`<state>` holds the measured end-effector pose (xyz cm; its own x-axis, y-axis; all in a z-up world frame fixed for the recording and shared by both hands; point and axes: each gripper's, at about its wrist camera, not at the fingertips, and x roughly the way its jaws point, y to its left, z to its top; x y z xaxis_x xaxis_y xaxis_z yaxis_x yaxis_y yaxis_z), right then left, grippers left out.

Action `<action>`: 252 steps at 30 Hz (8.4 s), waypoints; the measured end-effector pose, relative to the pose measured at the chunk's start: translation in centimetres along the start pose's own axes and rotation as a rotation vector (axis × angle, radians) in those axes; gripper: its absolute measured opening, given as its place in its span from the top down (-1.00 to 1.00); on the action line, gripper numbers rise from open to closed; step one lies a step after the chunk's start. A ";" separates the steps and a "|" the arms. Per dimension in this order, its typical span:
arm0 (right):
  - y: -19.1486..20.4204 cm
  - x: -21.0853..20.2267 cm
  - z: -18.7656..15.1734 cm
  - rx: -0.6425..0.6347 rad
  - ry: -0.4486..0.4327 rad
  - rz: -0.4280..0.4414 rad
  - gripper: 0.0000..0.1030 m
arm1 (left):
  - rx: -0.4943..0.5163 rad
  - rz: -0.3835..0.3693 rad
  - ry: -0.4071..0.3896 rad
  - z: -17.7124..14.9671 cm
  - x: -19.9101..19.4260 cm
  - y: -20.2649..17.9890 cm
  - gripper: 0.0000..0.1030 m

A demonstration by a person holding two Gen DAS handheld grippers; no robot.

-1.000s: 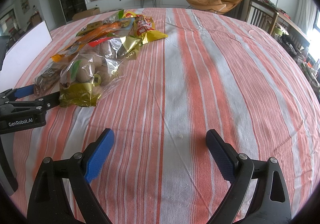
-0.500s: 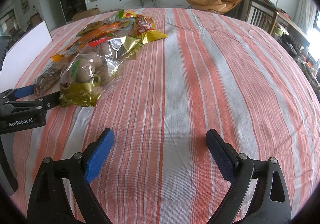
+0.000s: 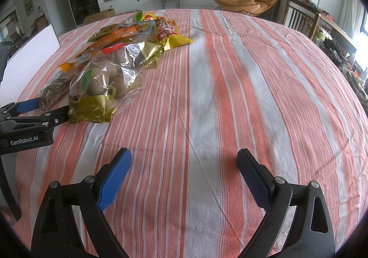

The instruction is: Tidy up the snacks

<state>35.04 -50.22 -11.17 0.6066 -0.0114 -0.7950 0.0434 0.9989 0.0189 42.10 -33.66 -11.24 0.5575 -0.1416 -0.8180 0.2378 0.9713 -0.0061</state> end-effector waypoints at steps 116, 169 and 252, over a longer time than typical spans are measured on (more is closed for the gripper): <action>-1.3 -1.8 0.7 0.009 0.281 0.090 -0.47 | 0.066 -0.183 0.114 -3.0 -1.7 6.4 -0.29; 1.6 -2.8 -1.1 -0.112 -0.007 -0.057 -0.77 | -0.198 -0.185 0.066 -3.5 -6.5 6.1 -0.98; 0.1 -3.4 -2.5 -0.063 -0.043 -0.038 -0.36 | -0.030 0.023 0.001 -2.1 -0.8 2.4 -1.00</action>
<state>31.03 -50.00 -10.01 0.6393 -0.0500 -0.7673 0.0180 0.9986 -0.0501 40.55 -30.85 -11.81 0.5615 -0.1192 -0.8189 0.2012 0.9795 -0.0047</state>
